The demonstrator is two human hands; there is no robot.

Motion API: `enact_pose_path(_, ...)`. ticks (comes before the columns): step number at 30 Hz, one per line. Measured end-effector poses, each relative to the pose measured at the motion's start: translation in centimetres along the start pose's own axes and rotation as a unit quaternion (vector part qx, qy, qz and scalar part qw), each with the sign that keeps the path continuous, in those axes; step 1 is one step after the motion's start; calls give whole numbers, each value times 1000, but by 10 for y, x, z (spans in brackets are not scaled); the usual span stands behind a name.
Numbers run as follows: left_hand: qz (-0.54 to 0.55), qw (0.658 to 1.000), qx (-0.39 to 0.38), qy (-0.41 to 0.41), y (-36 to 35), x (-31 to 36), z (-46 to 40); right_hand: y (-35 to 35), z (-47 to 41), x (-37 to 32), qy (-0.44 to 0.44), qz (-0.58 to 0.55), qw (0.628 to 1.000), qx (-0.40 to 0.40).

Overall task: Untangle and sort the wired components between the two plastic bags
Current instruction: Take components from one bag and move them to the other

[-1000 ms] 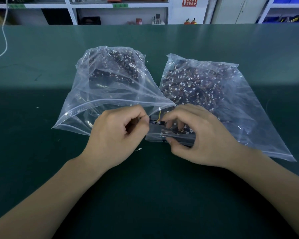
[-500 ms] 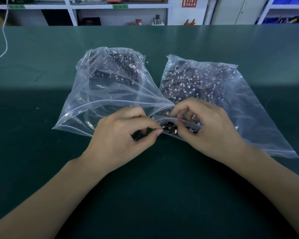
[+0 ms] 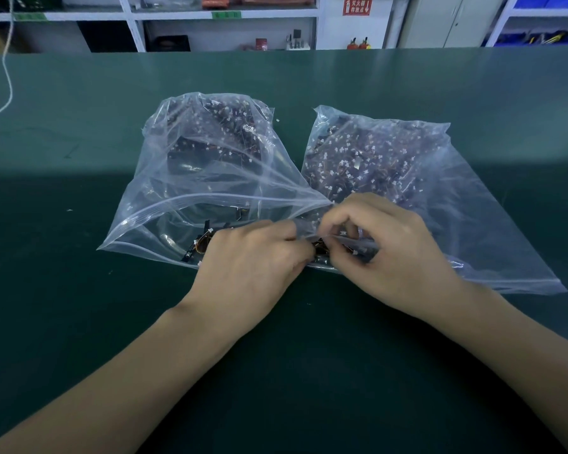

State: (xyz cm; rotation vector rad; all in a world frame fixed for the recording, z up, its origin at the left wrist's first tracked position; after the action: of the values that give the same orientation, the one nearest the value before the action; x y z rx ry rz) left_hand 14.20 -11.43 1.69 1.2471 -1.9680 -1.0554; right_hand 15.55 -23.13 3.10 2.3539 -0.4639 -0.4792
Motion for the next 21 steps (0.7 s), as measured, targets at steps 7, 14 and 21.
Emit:
enact_pose_path(7,-51,999,-12,4,-2,-1,3,-4,1,3,-19,-13,1000,-20)
enact_pose_path(14,37,999,-5,6,17,-29,3,-11,1,5,-38,17,997,-70)
enact_pose_path(21,-58,991,-99,67,-5,-58,8,-17,4,4,-54,12,993,-103)
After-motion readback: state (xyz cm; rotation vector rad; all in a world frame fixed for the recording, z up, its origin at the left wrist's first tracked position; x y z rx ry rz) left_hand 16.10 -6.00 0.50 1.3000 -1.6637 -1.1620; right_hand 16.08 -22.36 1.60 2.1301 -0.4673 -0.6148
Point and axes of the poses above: each hand's wrist, its own z-axis away from the middle knuckle, its own y-axis out of the back of the hand, x = y × z, the point moved 10 cm from there along -z, towards the middle knuckle, and after that the axes turned 10 degrees about y, right-handed, at the moved point
